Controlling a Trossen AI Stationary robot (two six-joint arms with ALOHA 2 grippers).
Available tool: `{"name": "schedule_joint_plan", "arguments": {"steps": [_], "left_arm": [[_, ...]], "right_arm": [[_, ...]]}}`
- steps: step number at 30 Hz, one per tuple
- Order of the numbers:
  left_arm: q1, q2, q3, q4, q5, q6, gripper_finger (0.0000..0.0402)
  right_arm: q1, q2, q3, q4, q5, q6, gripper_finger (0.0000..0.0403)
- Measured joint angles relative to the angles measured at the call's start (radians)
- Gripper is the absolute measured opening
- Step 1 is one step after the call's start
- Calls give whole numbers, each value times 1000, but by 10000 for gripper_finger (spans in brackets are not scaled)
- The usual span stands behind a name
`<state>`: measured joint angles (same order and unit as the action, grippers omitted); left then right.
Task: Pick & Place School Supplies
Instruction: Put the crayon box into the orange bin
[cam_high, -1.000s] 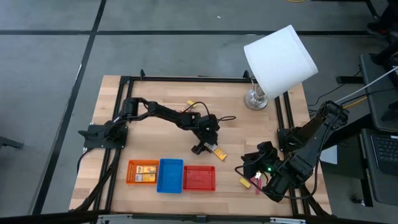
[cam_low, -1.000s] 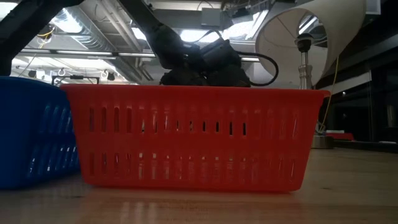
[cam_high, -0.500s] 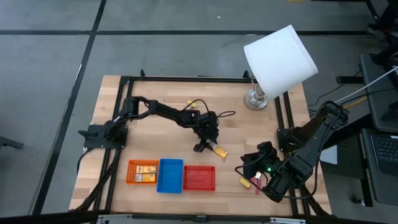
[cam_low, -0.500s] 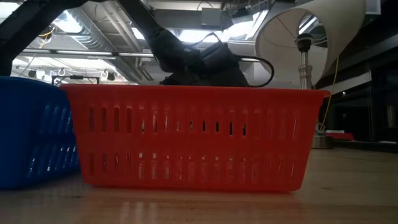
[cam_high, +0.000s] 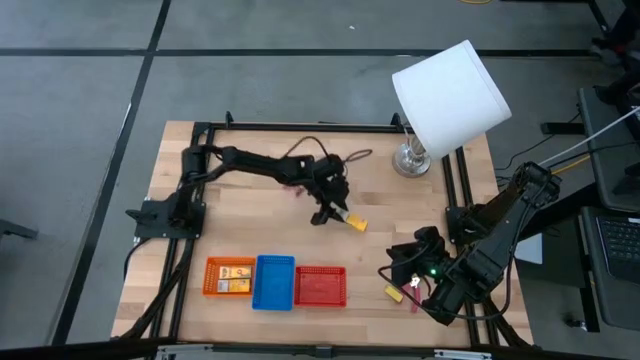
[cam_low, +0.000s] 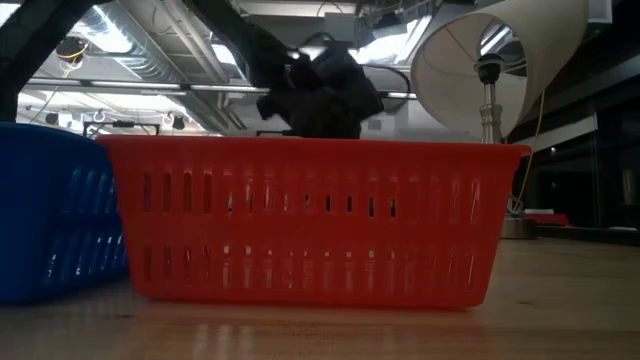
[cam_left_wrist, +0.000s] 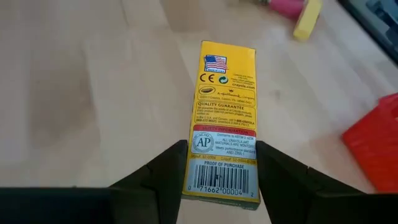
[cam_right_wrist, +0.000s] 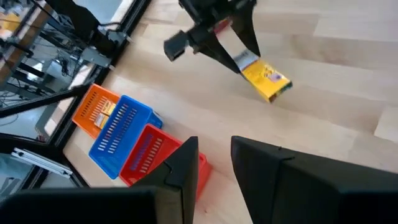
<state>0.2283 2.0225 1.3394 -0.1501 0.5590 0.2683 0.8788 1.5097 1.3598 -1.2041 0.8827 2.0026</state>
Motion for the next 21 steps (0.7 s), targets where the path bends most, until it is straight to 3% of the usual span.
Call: {"name": "schedule_joint_plan", "arguments": {"steps": [11, 16, 21], "left_arm": [[54, -183, -13, -551, 26, 19, 176], [53, -319, -139, -636, 39, -65, 175], [38, -564, -324, -629, -35, -236, 175]], "right_arm": [[0, 0, 0, -15, 74, -26, 98], [0, 0, 0, -34, 90, -29, 98], [0, 0, 0, -38, 129, -35, 98]]}}
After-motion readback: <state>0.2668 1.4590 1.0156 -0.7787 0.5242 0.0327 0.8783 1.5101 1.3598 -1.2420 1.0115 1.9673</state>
